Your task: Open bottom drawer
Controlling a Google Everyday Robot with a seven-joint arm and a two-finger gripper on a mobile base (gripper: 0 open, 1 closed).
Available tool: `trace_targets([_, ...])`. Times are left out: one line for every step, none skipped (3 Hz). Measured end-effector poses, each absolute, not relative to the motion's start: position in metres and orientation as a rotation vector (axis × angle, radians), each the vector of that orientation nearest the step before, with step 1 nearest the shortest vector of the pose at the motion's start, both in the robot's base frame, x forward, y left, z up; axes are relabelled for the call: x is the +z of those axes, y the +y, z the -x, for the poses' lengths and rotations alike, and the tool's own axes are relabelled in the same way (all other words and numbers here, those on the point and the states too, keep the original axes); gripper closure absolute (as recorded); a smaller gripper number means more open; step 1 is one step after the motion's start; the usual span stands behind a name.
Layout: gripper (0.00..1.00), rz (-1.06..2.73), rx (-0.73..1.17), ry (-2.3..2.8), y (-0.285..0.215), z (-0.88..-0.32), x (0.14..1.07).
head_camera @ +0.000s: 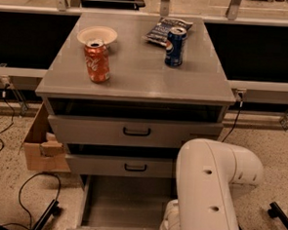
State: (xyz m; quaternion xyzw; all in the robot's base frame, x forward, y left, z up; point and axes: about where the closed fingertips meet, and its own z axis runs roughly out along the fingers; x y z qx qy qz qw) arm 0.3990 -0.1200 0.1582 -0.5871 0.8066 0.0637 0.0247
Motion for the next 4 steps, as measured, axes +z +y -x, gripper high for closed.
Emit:
trace_targets([0.95, 1.81, 0.205, 2.494, -0.119, -0.396, 0.159])
trace_targets([1.0, 1.772, 0.26, 2.483, -0.115, -0.377, 0.163])
trace_targets([1.0, 1.772, 0.26, 2.483, -0.115, -0.377, 0.163])
trace_targets([1.0, 1.765, 0.275, 2.471, -0.116, -0.369, 0.164])
